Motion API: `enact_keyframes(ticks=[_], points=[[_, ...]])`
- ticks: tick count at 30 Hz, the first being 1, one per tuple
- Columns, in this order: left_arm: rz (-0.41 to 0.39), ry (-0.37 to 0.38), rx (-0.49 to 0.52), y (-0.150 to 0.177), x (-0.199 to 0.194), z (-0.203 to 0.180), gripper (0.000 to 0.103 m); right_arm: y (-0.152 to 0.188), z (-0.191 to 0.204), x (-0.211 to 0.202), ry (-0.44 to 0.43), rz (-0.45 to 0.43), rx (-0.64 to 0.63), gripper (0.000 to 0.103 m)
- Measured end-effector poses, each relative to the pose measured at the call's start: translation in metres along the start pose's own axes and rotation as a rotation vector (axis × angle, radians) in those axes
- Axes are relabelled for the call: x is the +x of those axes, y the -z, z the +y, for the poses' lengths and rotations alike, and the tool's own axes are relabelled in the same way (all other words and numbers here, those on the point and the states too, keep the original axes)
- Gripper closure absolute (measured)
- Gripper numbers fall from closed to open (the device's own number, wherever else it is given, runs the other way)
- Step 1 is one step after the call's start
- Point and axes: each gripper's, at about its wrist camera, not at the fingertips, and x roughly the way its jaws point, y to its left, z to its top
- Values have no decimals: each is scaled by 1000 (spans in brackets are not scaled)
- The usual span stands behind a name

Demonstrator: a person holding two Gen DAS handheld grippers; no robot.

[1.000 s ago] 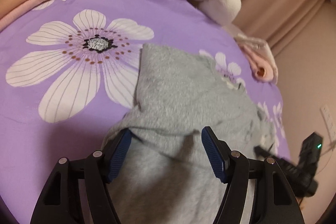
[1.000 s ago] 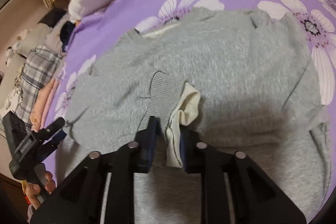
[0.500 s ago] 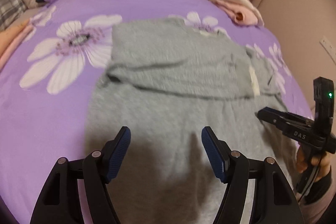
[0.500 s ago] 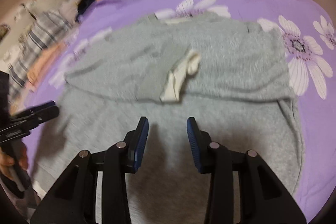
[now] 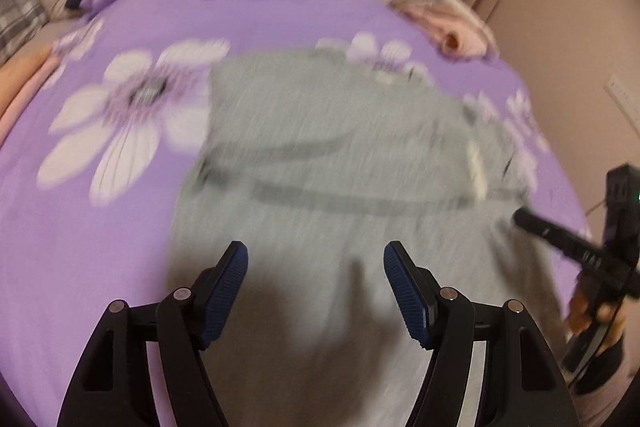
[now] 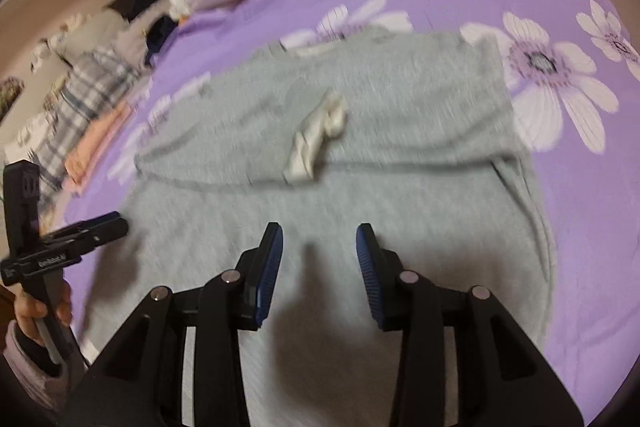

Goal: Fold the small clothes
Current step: 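Move both grippers to the sweatshirt's hem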

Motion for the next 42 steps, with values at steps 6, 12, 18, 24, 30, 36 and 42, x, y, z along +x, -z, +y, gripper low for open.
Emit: enact_keyframes(ticks=[6,12,18,24,30,36,42], points=[[25,-61,-31,-40,47,-3,34,-30,25,42,-81,-13,14,77],[84,-98,-17,-30,65,3,34,-20,12,62,6,72,47,91],[65,-108,13,-5,32,0,34,4,-2,21,38,72,15,66],[48,-145,-51,31,-1,7,27,36,-17,-23,50,30,40,51],[20,-169,-89,48,-28,4,27,59,-18,-54,72,-15,70,46],[-5,-174,-6,57,-45,-27,27,70,-2,-60,47,-18,57,46],[30,-136,48,76,-45,-50,27,82,20,-55,31,10,14,47]])
